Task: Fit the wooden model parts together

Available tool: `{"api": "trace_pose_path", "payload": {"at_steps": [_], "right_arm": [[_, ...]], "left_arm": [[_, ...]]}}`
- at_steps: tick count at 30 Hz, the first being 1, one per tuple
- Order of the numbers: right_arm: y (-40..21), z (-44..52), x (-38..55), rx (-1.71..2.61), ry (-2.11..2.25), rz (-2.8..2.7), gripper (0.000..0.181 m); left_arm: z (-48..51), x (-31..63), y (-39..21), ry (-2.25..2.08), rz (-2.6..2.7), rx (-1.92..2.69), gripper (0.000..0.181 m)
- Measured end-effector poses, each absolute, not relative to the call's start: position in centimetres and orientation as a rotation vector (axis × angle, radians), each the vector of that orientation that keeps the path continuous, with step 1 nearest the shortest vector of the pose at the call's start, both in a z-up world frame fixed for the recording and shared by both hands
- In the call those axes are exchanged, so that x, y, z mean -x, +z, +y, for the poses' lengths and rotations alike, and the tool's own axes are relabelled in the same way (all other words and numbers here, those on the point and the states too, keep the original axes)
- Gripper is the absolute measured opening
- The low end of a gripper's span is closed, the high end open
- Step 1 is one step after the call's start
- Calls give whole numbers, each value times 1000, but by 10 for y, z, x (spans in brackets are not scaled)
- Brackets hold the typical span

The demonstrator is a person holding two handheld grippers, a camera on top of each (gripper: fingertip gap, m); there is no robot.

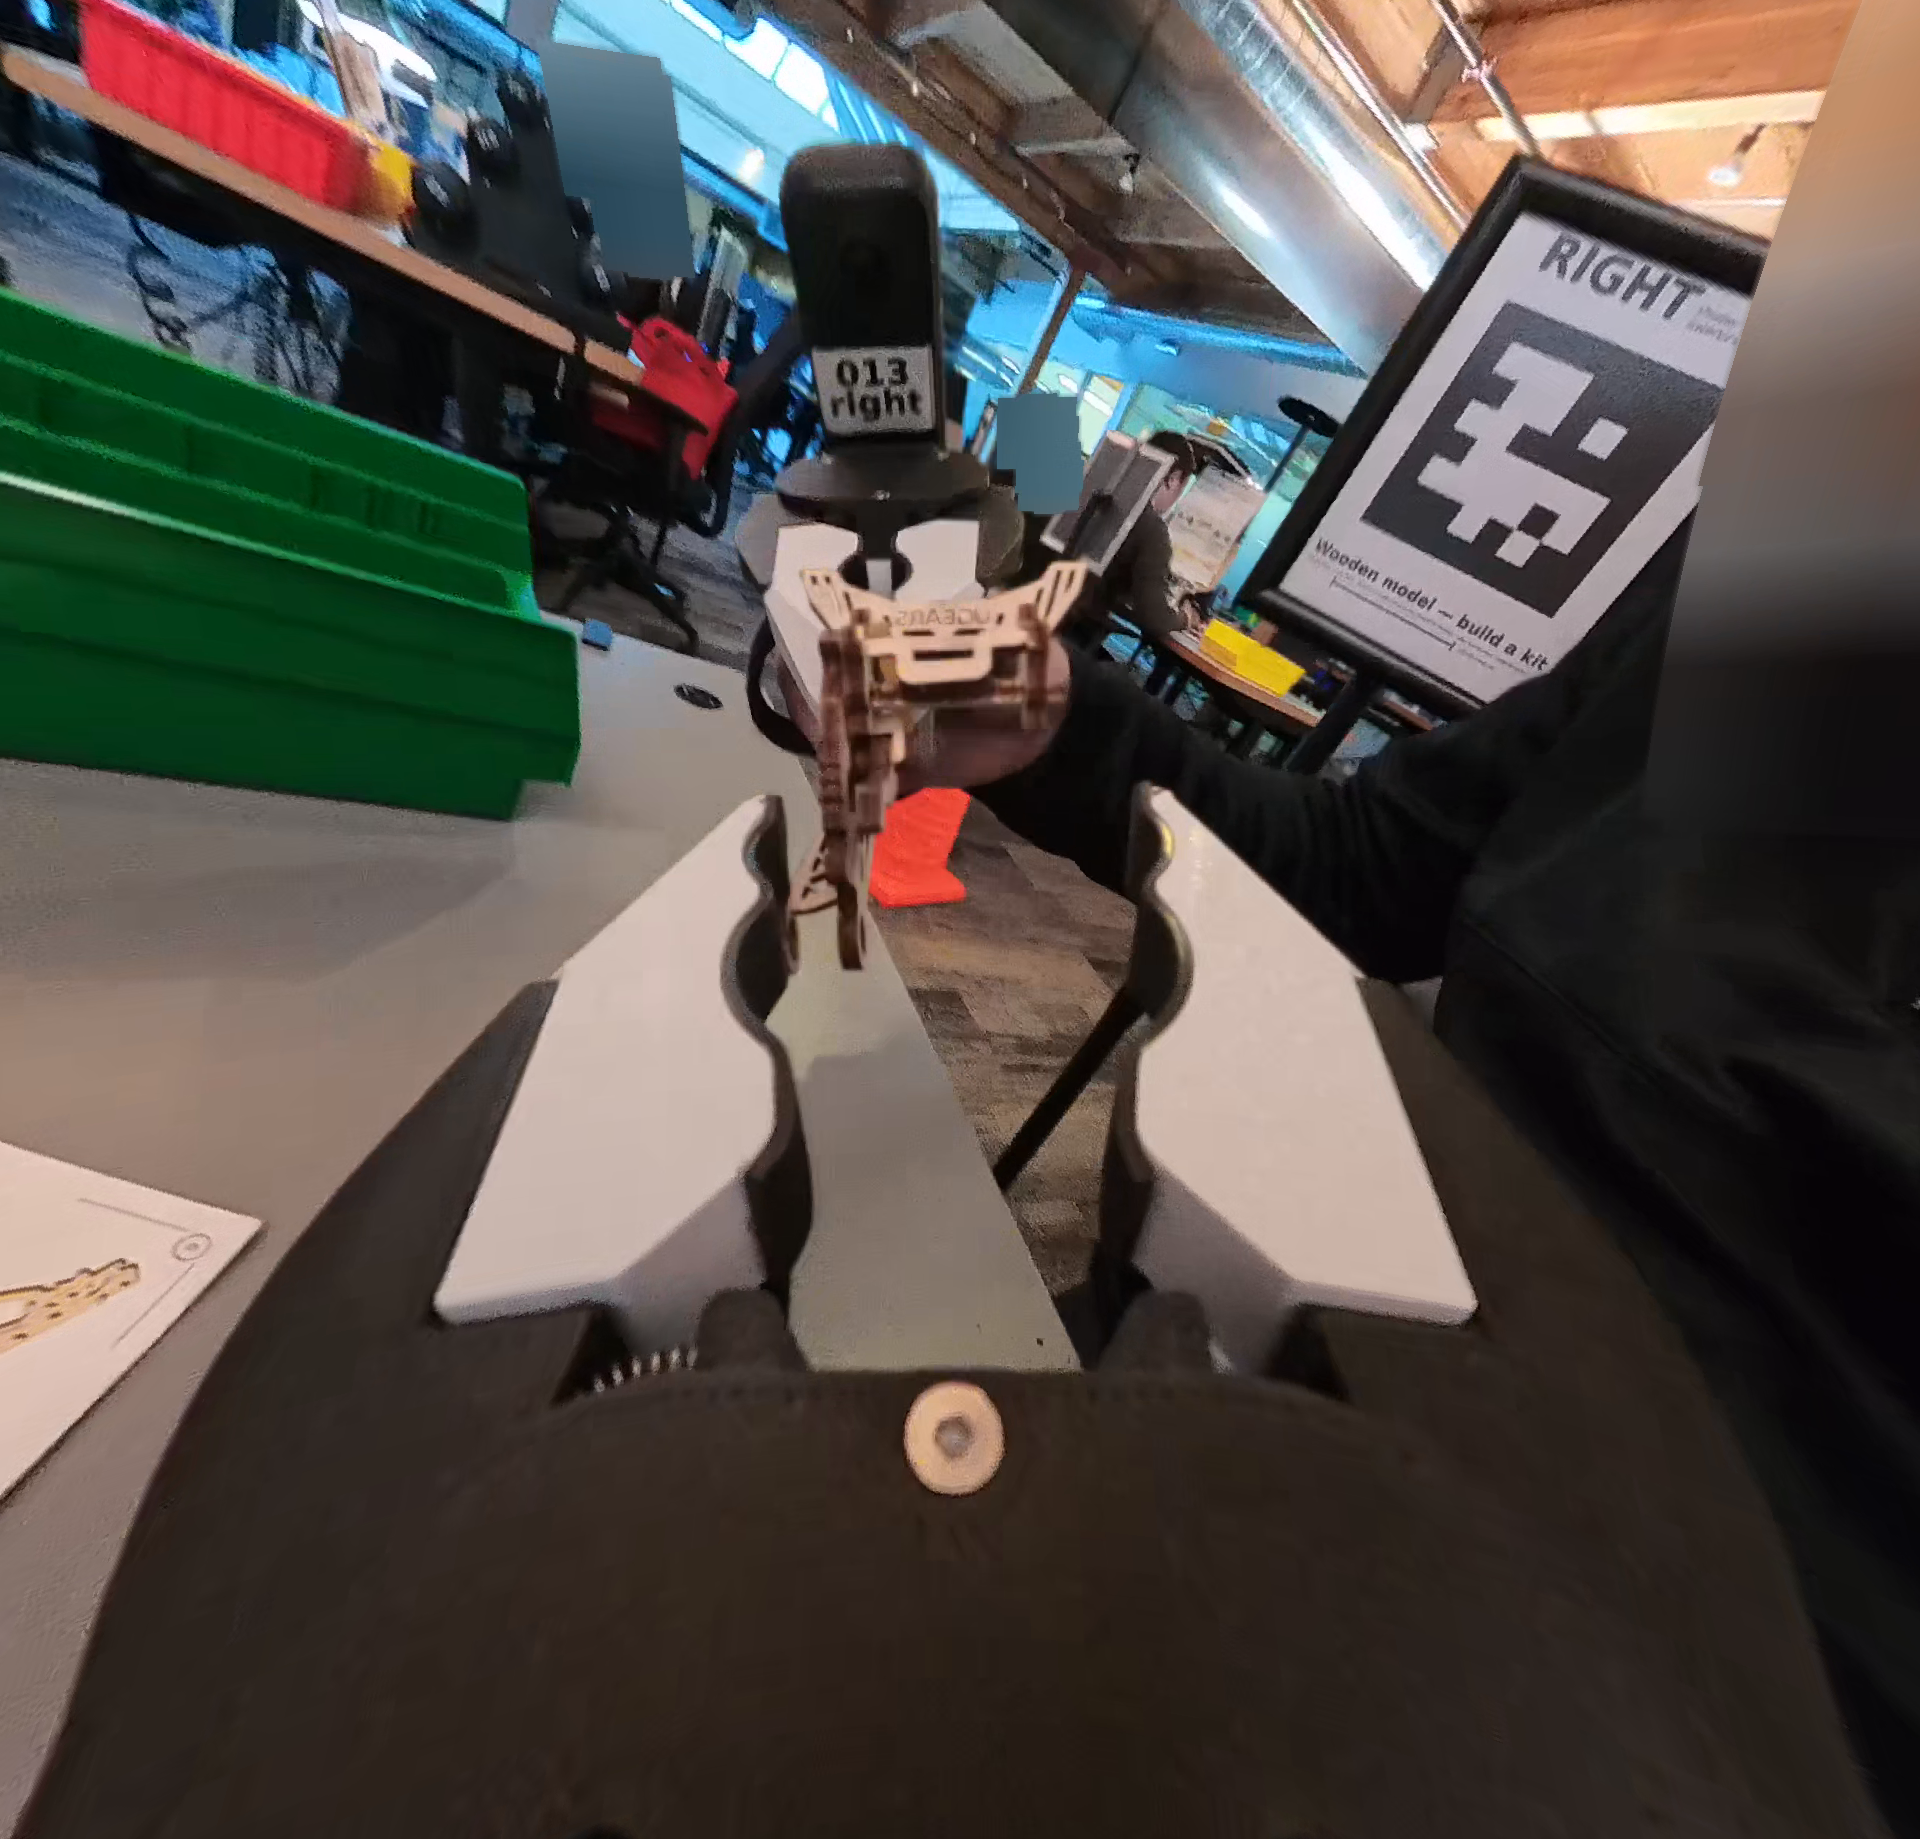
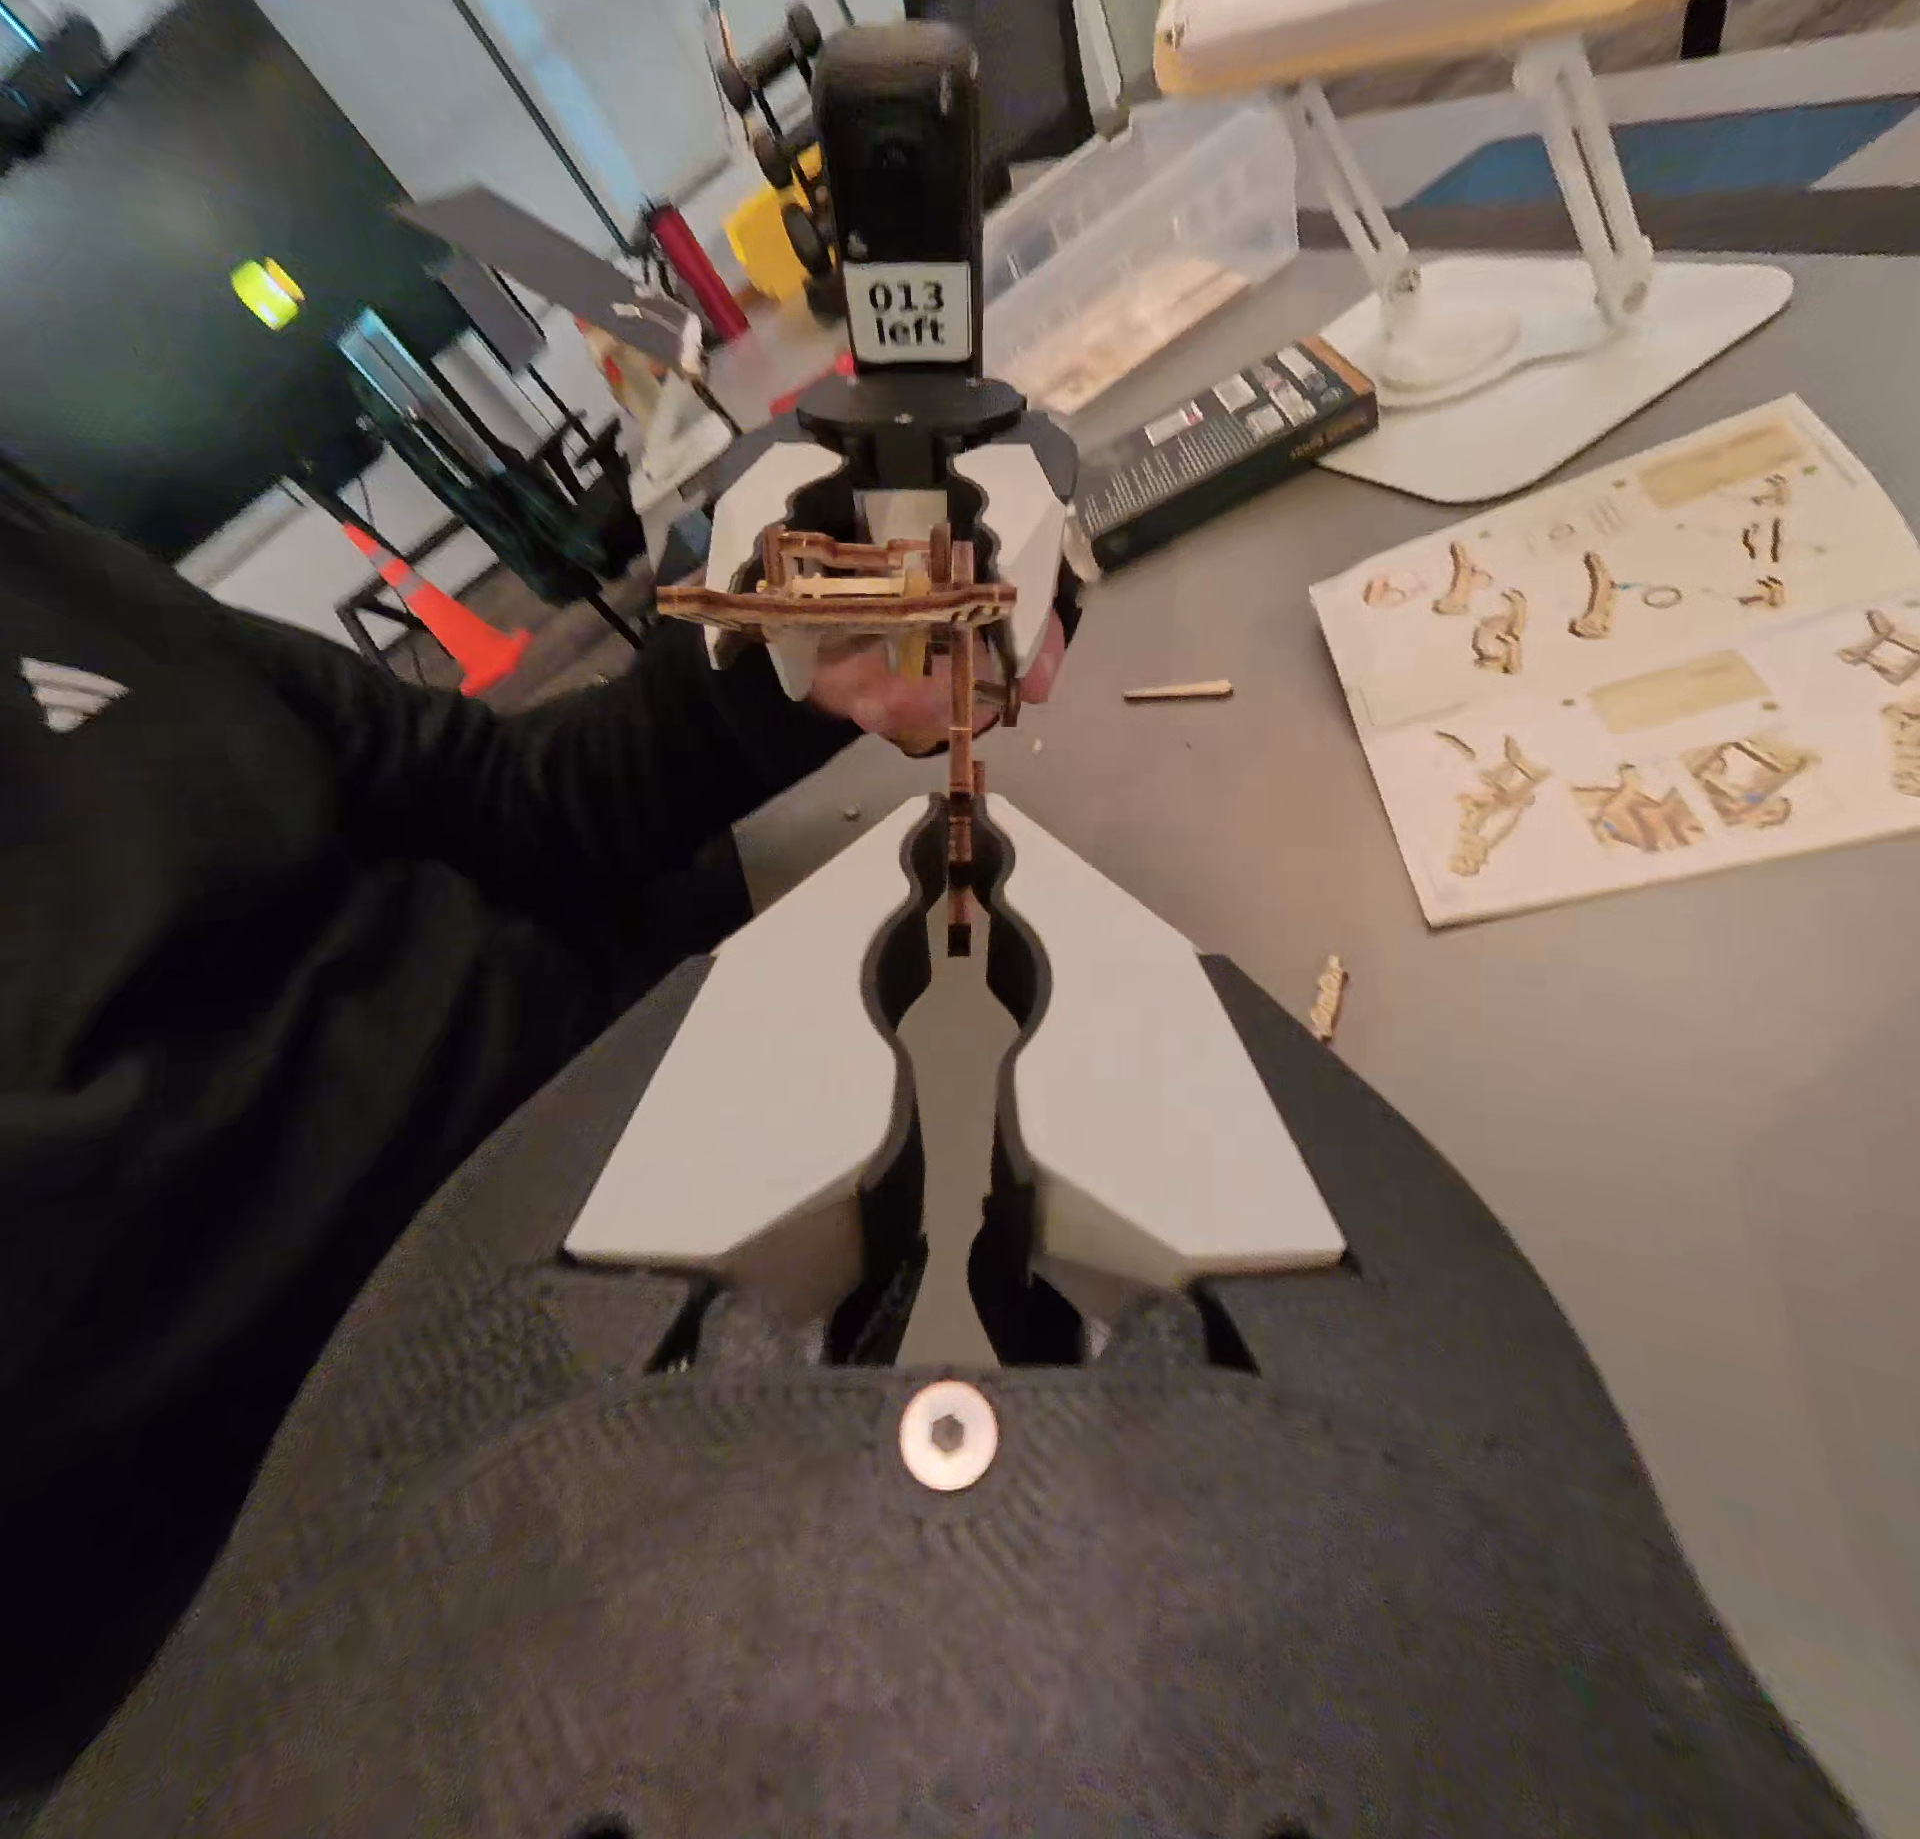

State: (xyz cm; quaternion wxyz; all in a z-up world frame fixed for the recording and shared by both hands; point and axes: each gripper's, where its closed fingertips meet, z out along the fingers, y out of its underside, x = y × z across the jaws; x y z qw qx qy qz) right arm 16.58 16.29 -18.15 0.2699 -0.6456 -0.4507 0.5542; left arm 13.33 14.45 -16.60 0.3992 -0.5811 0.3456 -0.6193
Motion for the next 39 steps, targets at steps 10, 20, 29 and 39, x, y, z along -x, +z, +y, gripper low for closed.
{"api": "trace_pose_path", "payload": {"at_steps": [10, 20, 29, 39], "right_arm": [[-121, 151, -137, 1620, 1814, -847, 0], [-91, 121, -110, 1478, 1804, -822, 1], [-70, 108, -109, 1347, 1084, -1093, 31], [-53, 91, -86, 921, 83, -1474, 17]], "left_arm": [[154, -105, -114, -1413, 482, 1289, 29], [122, -101, -80, -1352, 477, 1135, 5], [97, -78, -68, -1650, 474, 972, 5], [88, -83, -80, -1872, 482, 885, 5]]}}
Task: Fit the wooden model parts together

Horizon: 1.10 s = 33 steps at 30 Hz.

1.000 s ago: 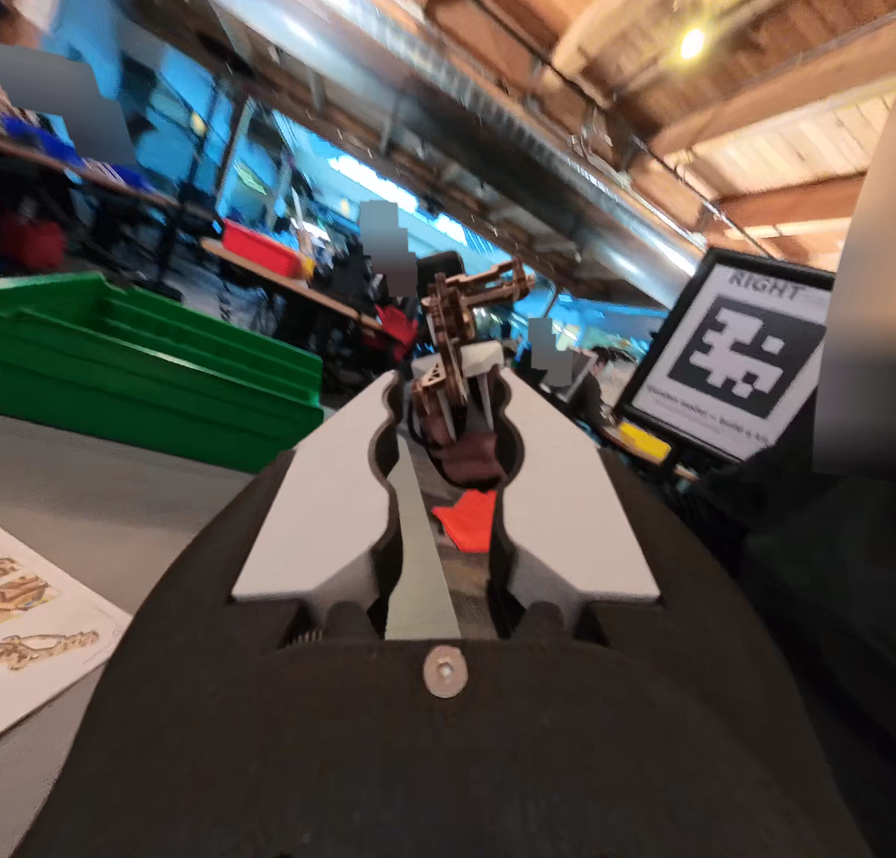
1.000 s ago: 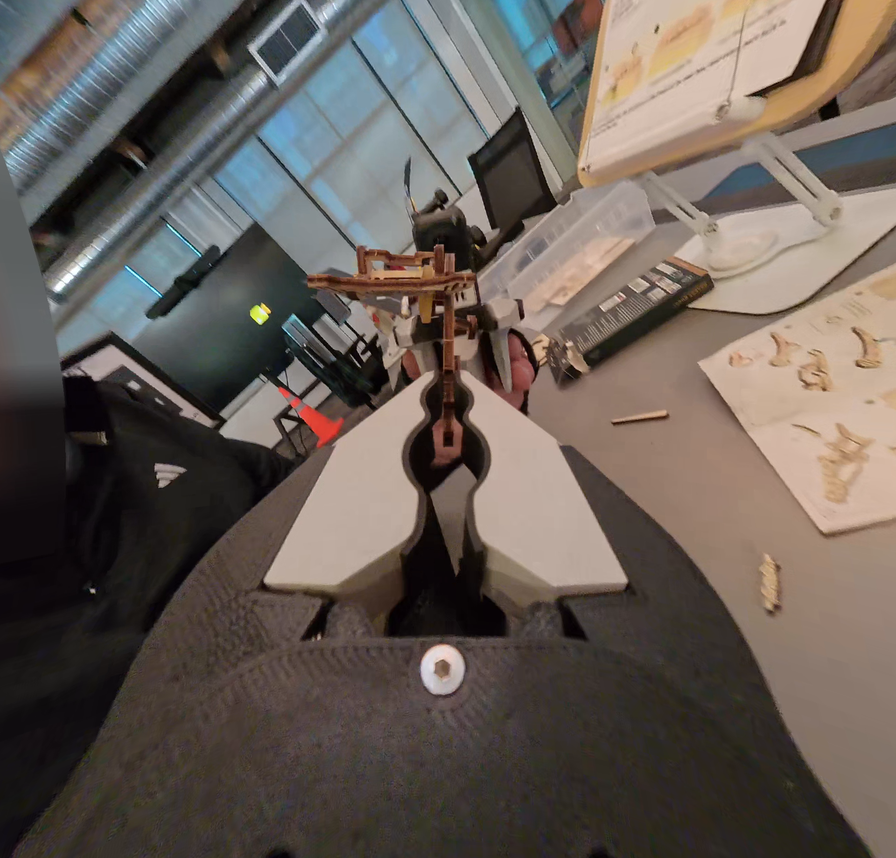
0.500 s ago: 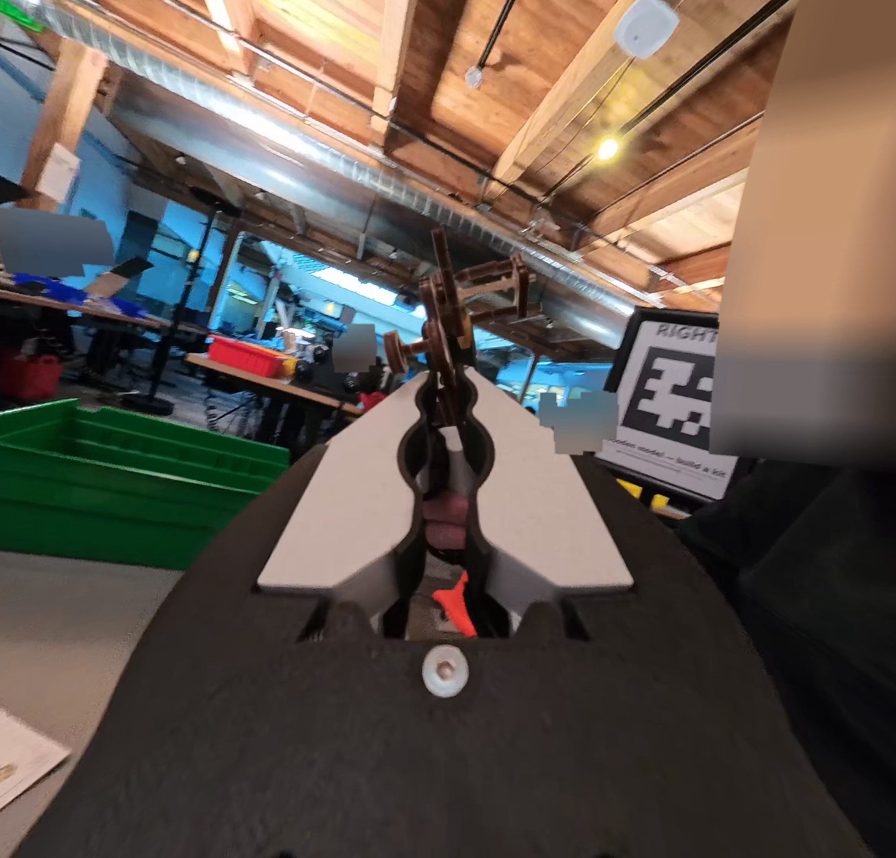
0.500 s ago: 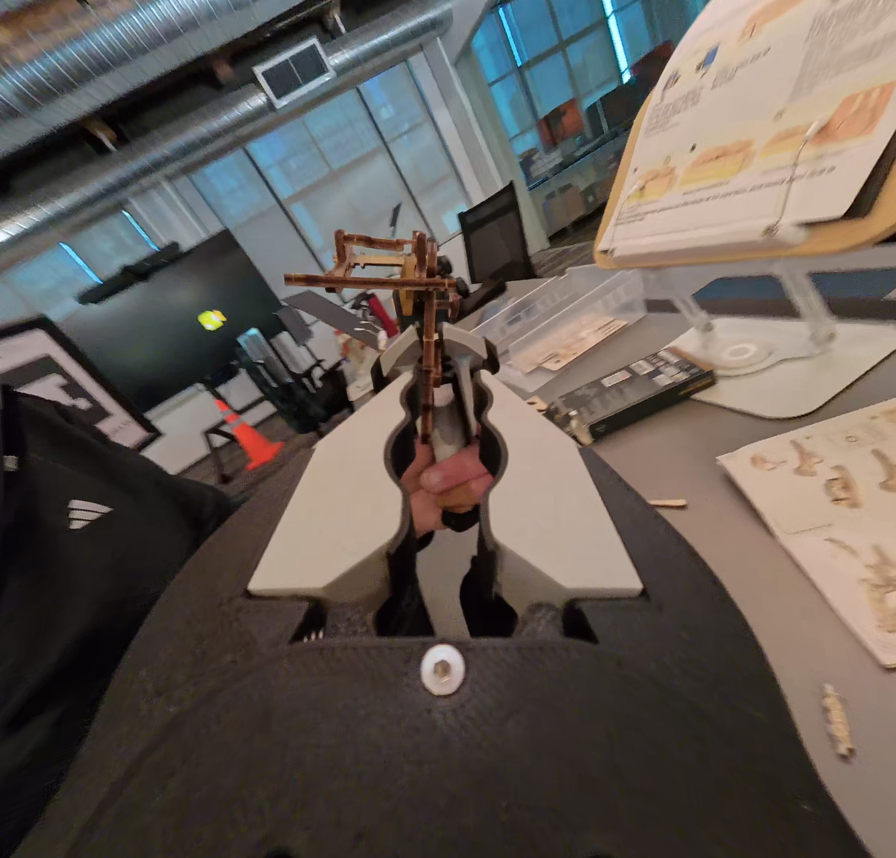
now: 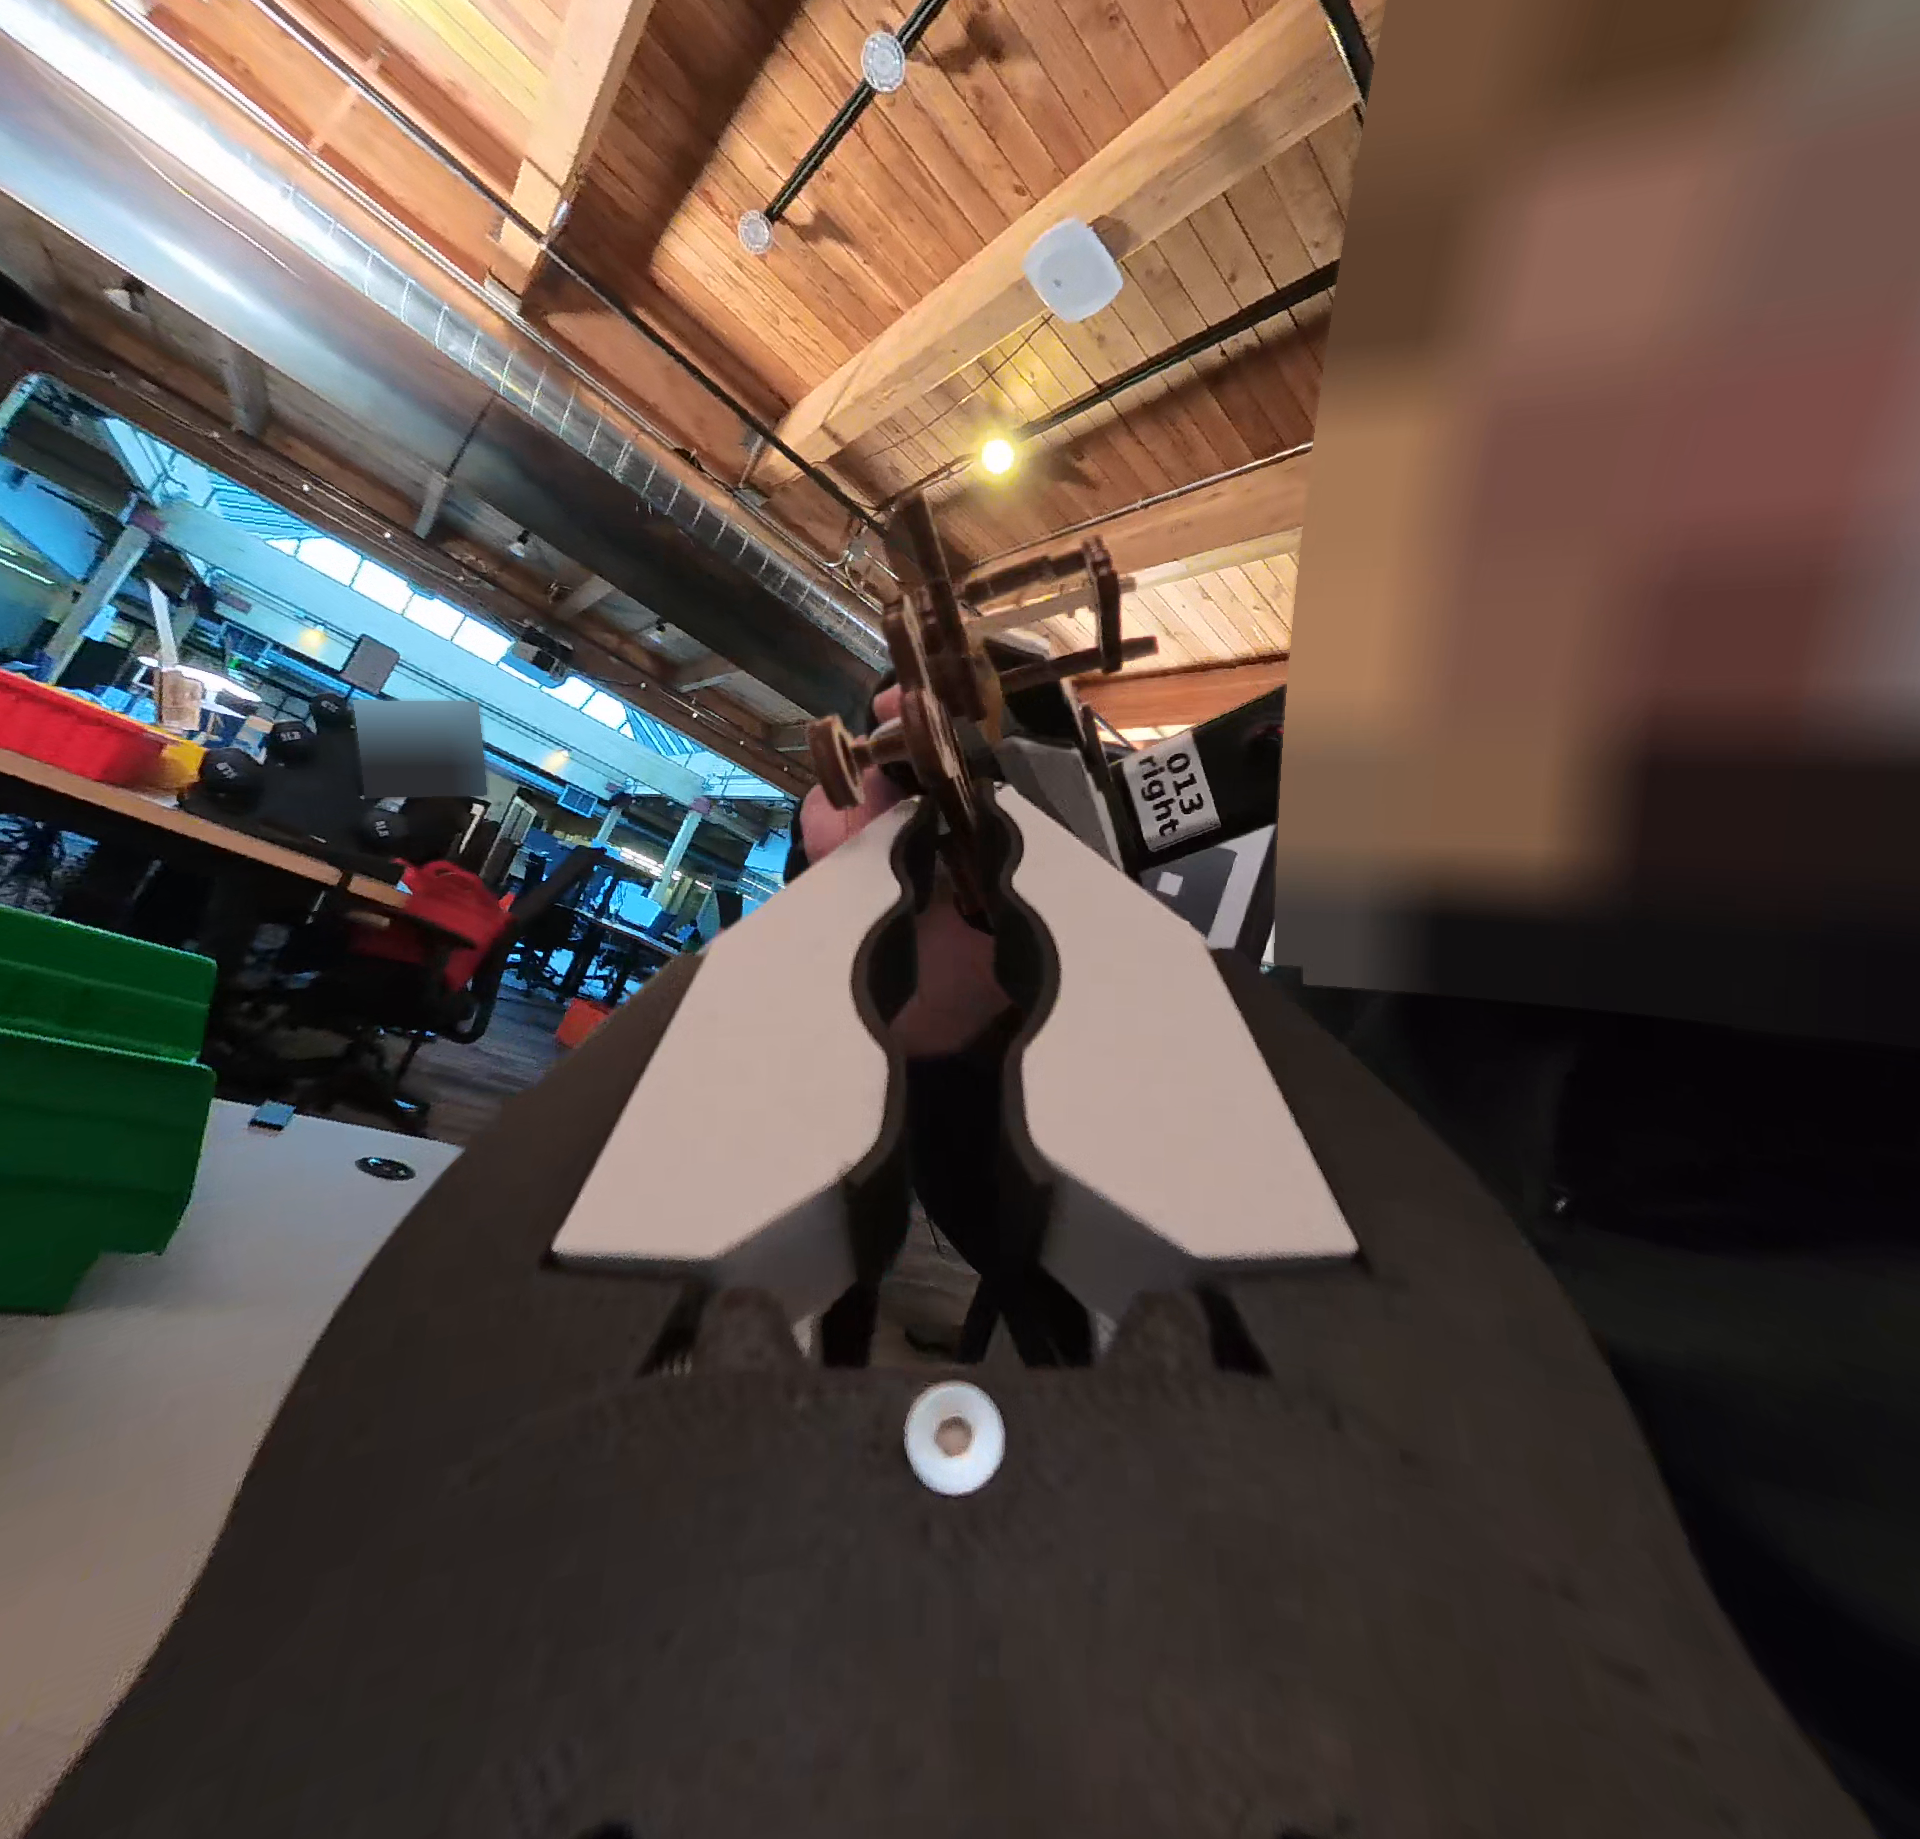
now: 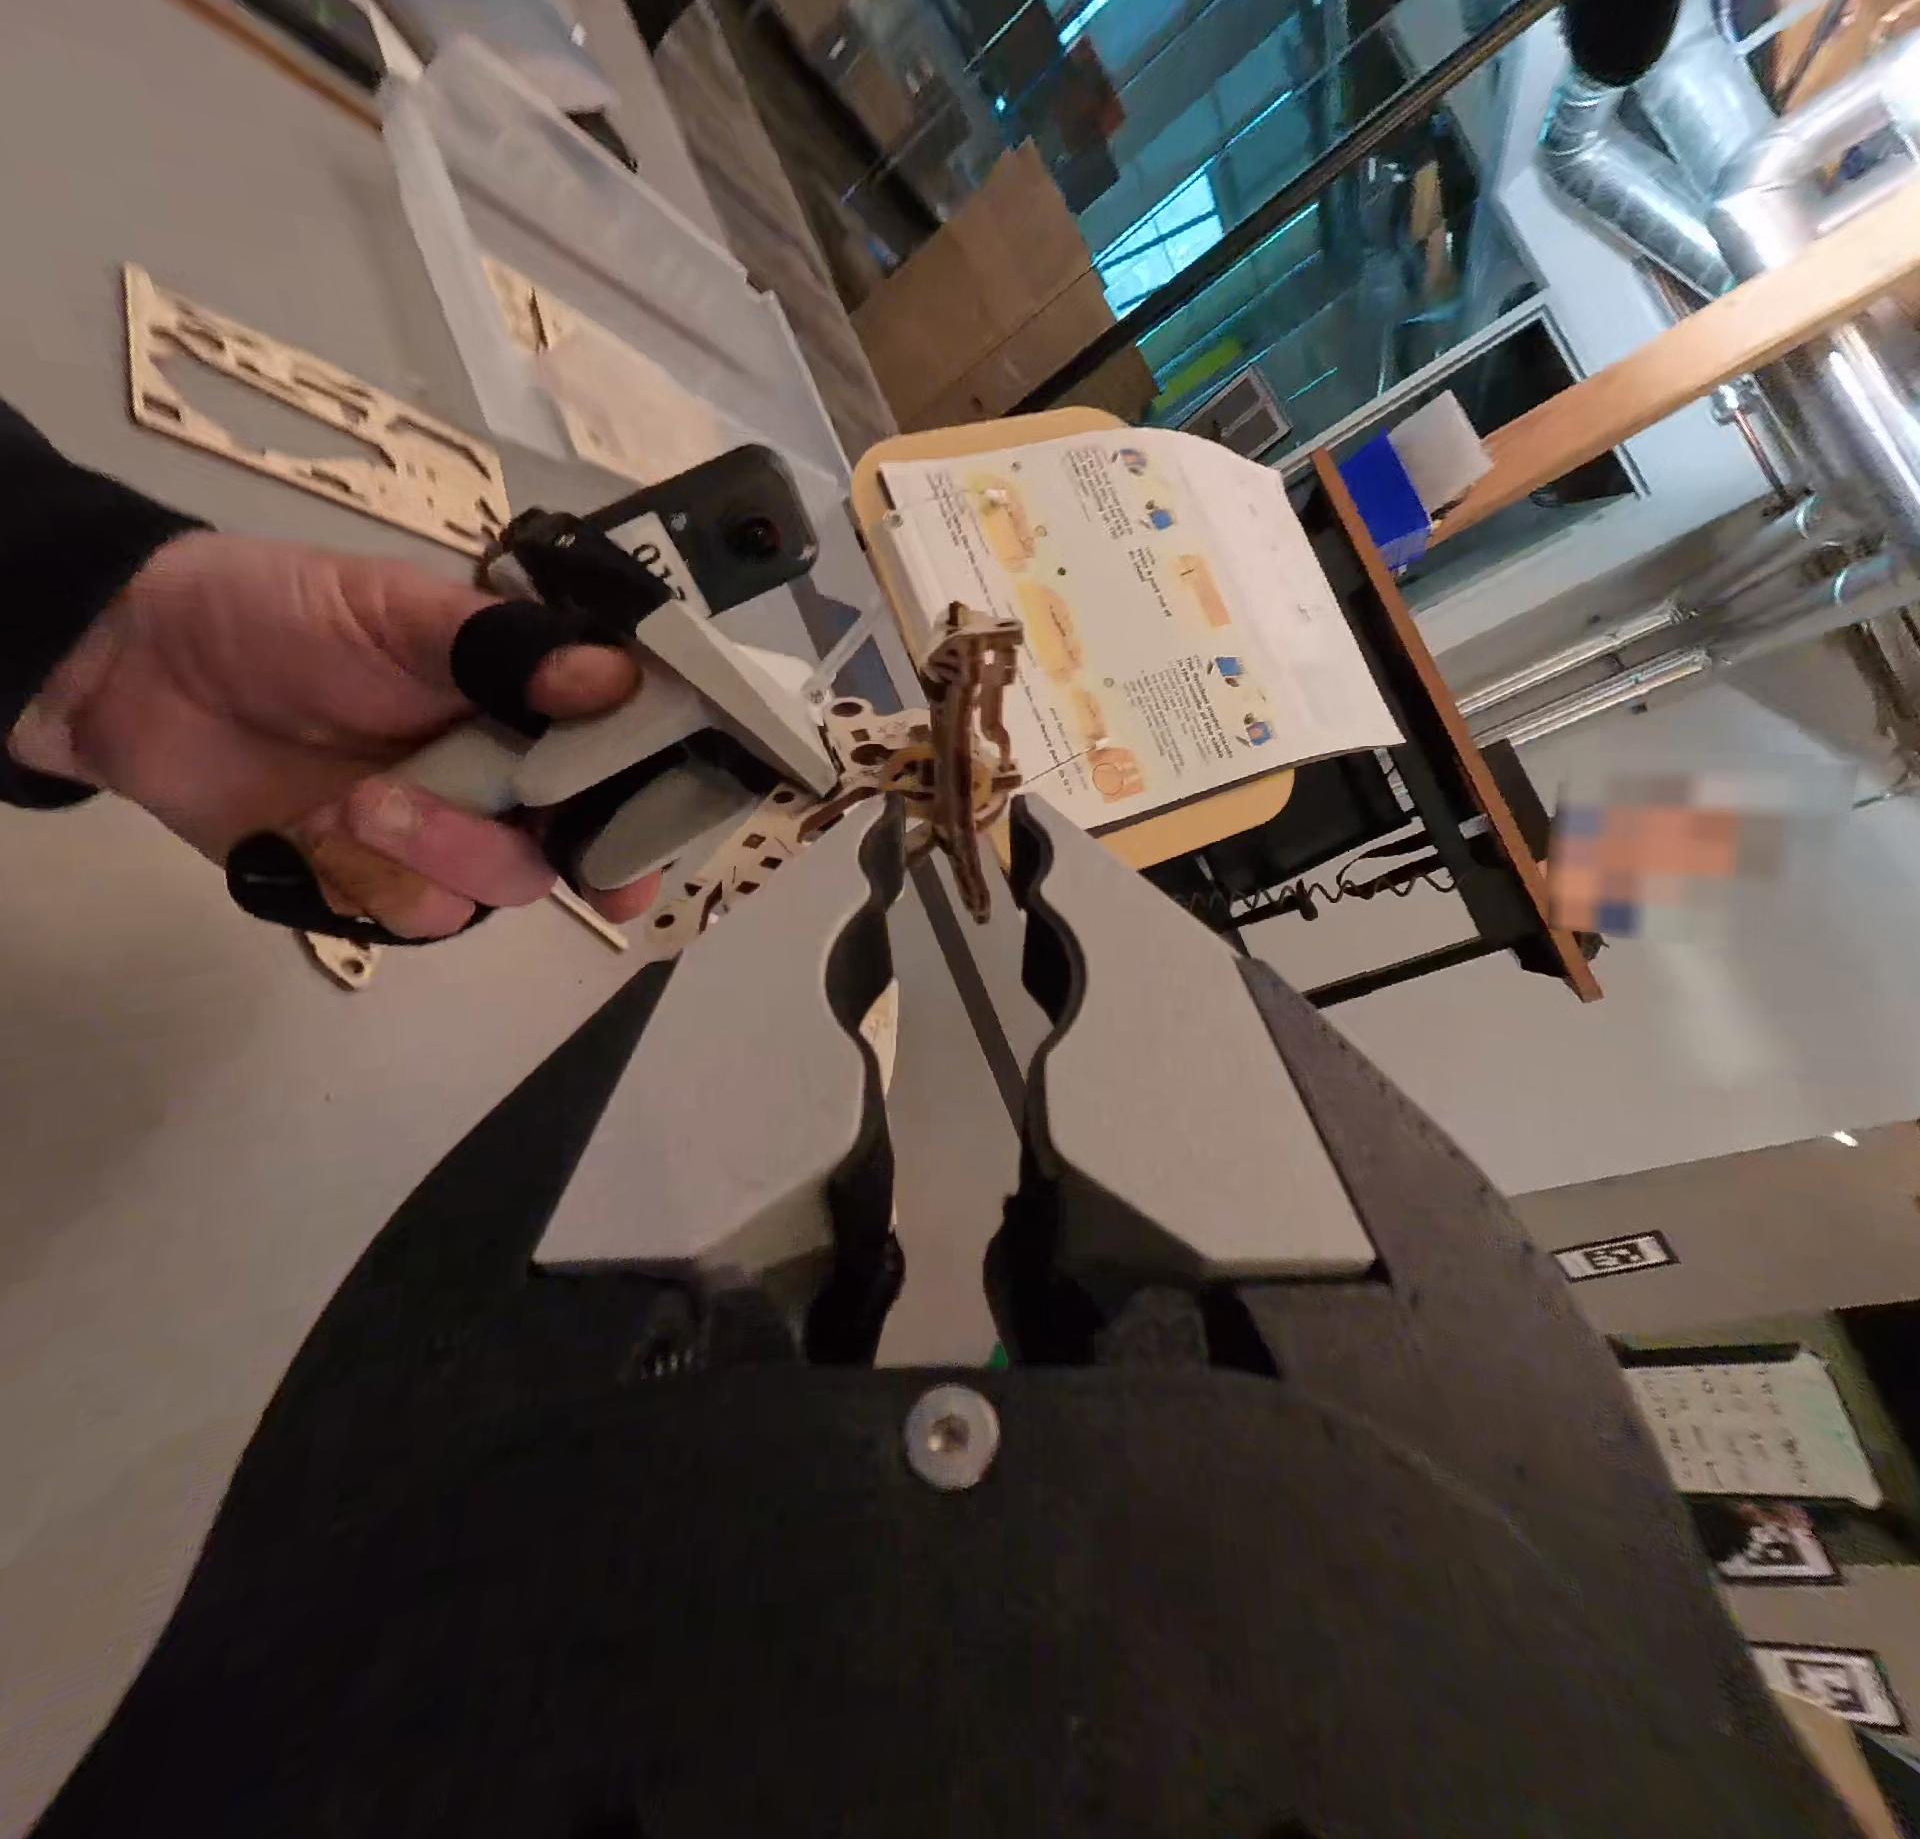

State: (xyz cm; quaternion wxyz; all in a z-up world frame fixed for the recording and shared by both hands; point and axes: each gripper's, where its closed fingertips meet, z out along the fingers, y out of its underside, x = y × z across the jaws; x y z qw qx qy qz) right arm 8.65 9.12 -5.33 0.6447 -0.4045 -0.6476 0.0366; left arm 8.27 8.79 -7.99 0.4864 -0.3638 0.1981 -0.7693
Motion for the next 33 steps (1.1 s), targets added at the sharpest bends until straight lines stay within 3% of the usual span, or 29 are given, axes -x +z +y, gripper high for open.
{"api": "trace_pose_path", "payload": {"at_steps": [6, 33], "right_arm": [[-58, 97, -84, 900, 37, -1517, 5], [-75, 104, -98, 1030, 194, -1690, 5]], "left_arm": [[88, -88, -85, -1884, 512, 902, 5], [90, -100, -103, -1861, 610, 1008, 5]]}}
